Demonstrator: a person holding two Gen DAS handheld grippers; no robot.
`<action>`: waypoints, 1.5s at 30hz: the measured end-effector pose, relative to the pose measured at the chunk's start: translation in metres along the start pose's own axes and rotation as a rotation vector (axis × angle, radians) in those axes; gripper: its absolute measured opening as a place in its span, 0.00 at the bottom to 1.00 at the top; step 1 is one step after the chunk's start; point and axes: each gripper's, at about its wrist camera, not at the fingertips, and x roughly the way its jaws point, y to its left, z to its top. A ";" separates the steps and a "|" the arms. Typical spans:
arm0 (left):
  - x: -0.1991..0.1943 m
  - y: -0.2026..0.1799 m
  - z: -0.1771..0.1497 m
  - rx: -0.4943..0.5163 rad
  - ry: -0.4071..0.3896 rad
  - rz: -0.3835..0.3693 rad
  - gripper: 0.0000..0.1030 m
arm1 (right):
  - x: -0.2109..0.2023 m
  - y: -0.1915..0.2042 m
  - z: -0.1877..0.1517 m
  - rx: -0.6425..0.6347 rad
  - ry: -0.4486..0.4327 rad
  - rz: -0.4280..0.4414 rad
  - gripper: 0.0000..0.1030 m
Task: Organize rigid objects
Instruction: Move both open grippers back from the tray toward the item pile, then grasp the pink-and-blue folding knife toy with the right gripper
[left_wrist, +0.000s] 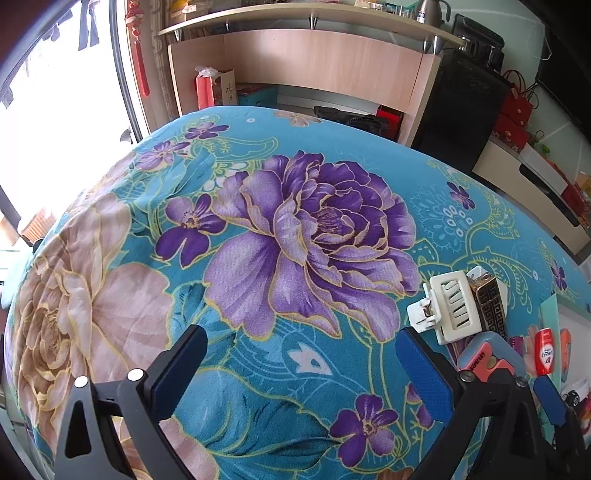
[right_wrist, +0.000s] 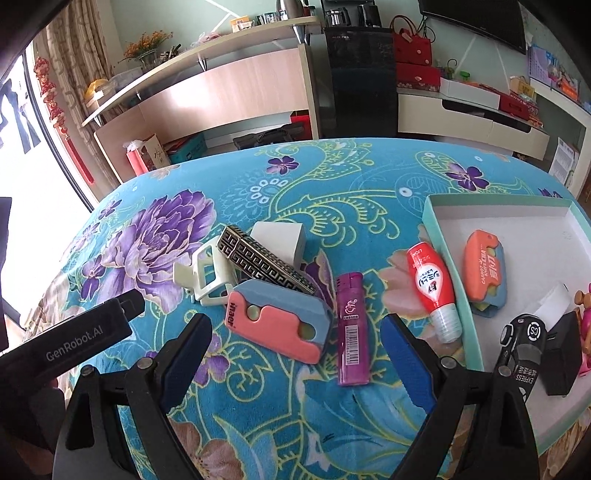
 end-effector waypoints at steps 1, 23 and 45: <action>0.000 0.002 0.000 -0.004 0.000 0.002 1.00 | 0.002 0.001 0.000 0.007 0.002 0.001 0.90; 0.022 0.016 0.000 -0.048 0.045 0.026 1.00 | 0.029 0.018 -0.003 -0.023 0.010 -0.150 0.90; 0.017 0.007 0.001 -0.009 0.032 0.015 1.00 | 0.019 0.015 -0.003 -0.025 0.023 -0.063 0.71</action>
